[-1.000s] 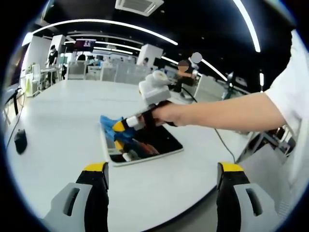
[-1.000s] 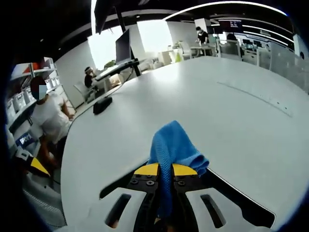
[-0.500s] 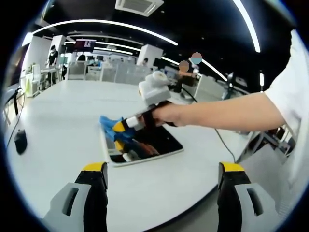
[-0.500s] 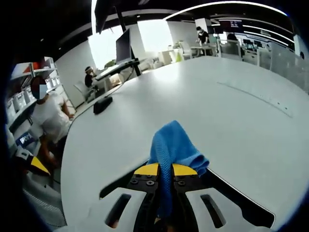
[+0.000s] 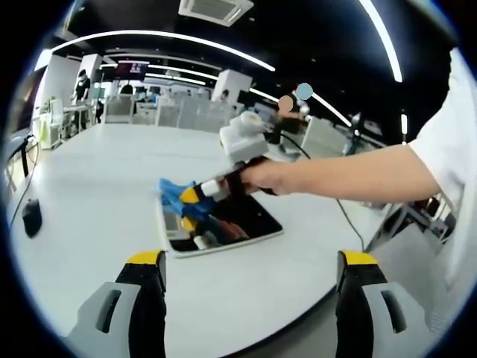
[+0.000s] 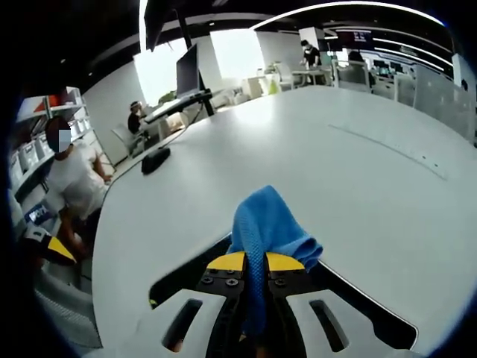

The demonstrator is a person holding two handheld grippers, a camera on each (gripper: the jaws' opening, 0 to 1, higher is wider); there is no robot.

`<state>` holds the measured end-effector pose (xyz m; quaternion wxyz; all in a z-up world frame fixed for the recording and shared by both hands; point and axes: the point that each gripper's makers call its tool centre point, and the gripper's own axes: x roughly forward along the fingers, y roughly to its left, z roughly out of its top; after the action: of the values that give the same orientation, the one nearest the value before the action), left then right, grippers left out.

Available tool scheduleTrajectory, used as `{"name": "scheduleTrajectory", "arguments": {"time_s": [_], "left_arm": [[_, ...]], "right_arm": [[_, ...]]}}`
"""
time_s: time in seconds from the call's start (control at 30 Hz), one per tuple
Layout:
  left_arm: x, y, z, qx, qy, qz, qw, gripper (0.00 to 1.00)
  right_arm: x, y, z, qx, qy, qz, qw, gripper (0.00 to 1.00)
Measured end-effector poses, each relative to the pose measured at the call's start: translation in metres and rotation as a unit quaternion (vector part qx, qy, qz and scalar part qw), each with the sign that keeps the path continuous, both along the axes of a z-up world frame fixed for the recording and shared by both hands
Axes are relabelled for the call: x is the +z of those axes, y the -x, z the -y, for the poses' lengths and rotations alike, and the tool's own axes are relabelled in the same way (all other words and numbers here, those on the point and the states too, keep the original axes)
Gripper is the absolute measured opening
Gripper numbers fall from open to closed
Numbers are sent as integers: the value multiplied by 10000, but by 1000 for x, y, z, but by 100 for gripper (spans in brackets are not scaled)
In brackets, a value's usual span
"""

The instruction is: Wipe the mirror surface with the cleaning cloth until all visible marks leave the cleaned area.

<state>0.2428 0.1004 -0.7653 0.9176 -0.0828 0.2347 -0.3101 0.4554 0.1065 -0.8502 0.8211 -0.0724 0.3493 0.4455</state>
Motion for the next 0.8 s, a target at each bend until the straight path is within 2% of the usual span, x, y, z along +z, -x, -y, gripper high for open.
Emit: {"name": "scheduleTrajectory", "arguments": {"time_s": [0.2,0.8], "left_arm": [[0,0,0,-3,3,1,10000,95],[0,1,-1,-11,-17,0,10000,95]], "right_arm": [[1,5,5,-6,42,33,10000,3],[-1,2,20,-98,67,28,9999,3]]}}
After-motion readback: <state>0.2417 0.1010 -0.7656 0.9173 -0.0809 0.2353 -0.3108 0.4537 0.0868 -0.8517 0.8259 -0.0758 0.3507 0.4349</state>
